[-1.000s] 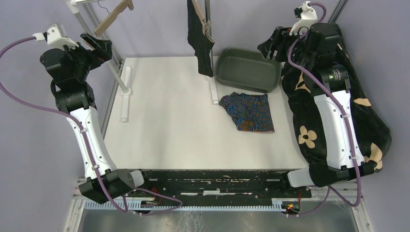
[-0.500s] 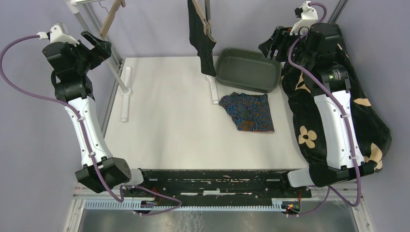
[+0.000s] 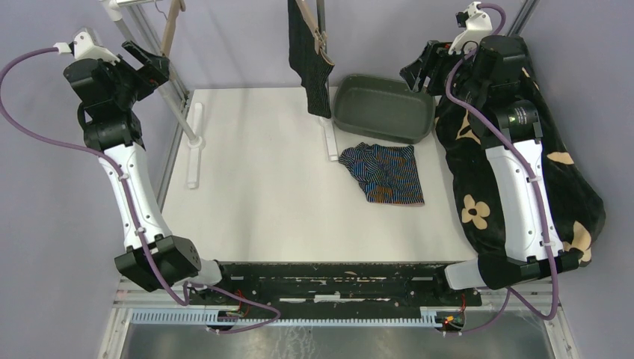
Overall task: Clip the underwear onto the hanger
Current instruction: Pick up the hanger from the clothesline.
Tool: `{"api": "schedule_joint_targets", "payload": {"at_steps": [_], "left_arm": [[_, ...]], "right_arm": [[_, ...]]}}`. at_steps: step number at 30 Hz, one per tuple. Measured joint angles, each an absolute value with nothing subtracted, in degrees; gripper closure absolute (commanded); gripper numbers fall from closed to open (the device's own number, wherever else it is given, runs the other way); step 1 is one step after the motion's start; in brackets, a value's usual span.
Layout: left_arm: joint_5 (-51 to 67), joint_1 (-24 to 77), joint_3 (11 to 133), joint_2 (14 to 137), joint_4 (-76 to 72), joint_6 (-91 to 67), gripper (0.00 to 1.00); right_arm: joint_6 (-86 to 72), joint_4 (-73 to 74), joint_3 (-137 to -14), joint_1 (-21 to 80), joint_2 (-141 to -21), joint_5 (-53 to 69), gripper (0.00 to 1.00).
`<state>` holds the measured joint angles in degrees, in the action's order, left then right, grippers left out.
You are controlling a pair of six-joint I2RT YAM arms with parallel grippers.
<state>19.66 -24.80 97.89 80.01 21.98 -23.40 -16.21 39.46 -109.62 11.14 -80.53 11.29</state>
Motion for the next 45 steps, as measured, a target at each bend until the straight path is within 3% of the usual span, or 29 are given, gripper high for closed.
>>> {"api": "schedule_joint_targets", "payload": {"at_steps": [5, 12, 23, 30, 37, 41, 43, 45], "left_arm": [[20.1, -24.8, 97.9, 80.6, 20.4, -24.0, 0.02], [22.5, -24.8, 97.9, 80.9, 16.9, -24.9, 0.13], [26.5, -24.8, 97.1, 82.3, 14.5, -26.6, 0.14], [27.3, -24.8, 97.1, 82.3, 13.9, -27.2, 0.36], [28.7, -24.8, 97.1, 82.4, 14.0, -27.4, 0.27], [29.1, -24.8, 97.1, 82.4, 14.0, -27.4, 0.28], [29.1, -24.8, 97.1, 82.4, 14.0, -27.4, 0.3], [29.1, -24.8, 97.1, 82.4, 14.0, -27.4, 0.43]], "right_arm": [[-16.2, 39.5, -109.6, 11.1, -80.5, 11.3, 0.3], [-16.2, 39.5, -109.6, 10.9, -80.5, 11.3, 0.3], [-16.2, 39.4, -109.6, 10.7, -80.5, 11.3, 0.3], [-16.2, 39.5, -109.5, 10.7, -80.5, 11.3, 0.29], [-16.2, 39.4, -109.3, 10.4, -80.5, 11.3, 0.29], [-16.2, 39.4, -109.3, 10.4, -80.5, 11.3, 0.29], [-16.2, 39.5, -109.3, 10.4, -80.5, 11.3, 0.3], [-16.2, 39.4, -109.3, 10.4, -80.5, 11.3, 0.29]]}}
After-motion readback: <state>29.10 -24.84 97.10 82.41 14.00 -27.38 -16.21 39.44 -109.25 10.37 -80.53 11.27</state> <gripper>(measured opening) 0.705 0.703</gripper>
